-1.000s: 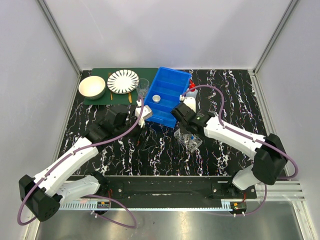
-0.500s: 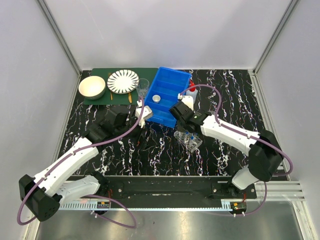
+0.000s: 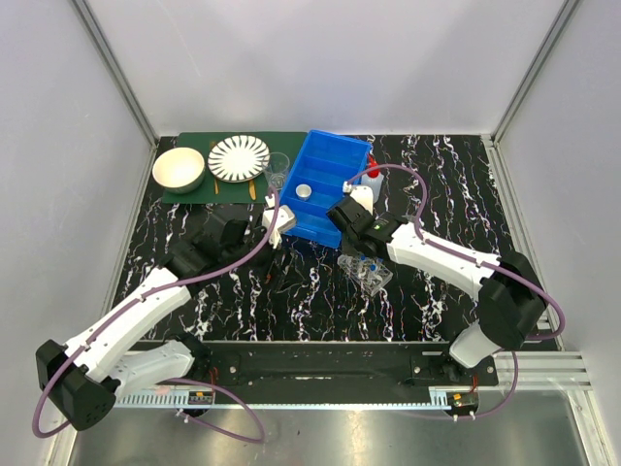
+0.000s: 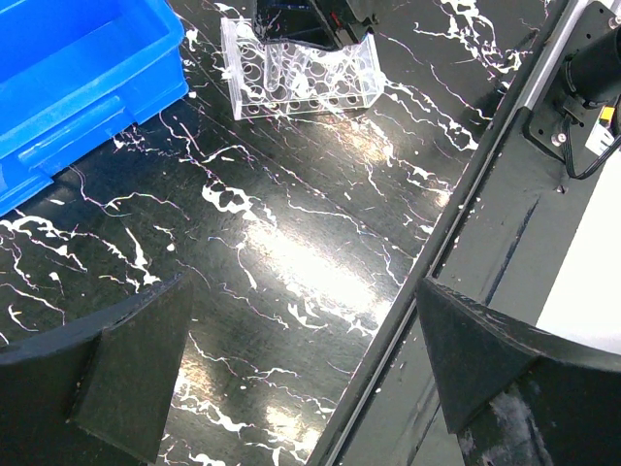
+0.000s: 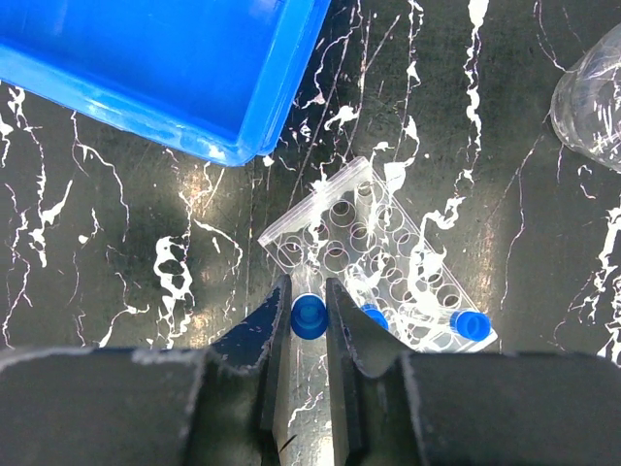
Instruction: Organize the chemistry lab equipment
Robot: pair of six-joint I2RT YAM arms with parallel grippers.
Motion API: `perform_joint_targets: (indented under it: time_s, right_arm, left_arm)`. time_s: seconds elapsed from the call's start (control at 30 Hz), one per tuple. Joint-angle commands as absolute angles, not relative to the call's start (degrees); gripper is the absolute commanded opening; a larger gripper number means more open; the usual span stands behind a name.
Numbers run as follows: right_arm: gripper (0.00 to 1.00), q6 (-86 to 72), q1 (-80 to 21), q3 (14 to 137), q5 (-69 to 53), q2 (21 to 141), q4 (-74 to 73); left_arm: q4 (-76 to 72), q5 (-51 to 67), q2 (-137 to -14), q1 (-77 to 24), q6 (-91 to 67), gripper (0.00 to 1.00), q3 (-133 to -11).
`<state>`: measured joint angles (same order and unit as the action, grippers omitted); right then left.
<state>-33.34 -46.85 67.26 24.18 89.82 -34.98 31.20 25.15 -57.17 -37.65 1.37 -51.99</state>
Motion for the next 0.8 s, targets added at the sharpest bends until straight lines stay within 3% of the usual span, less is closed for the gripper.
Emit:
perform_joint_targets:
  time_s: [0.0, 0.77]
  right_arm:
    - [0.0, -33.8, -46.5, 68.5, 23.4, 89.7, -33.4]
    - [0.0, -34.3, -46.4, 64.9, 24.6, 87.3, -33.3]
  left_arm:
    - [30.0, 24.0, -55.7, -38.0, 1.0, 0.99, -52.0]
    - [30.0, 24.3, -56.2, -38.1, 0.9, 0.99, -52.2]
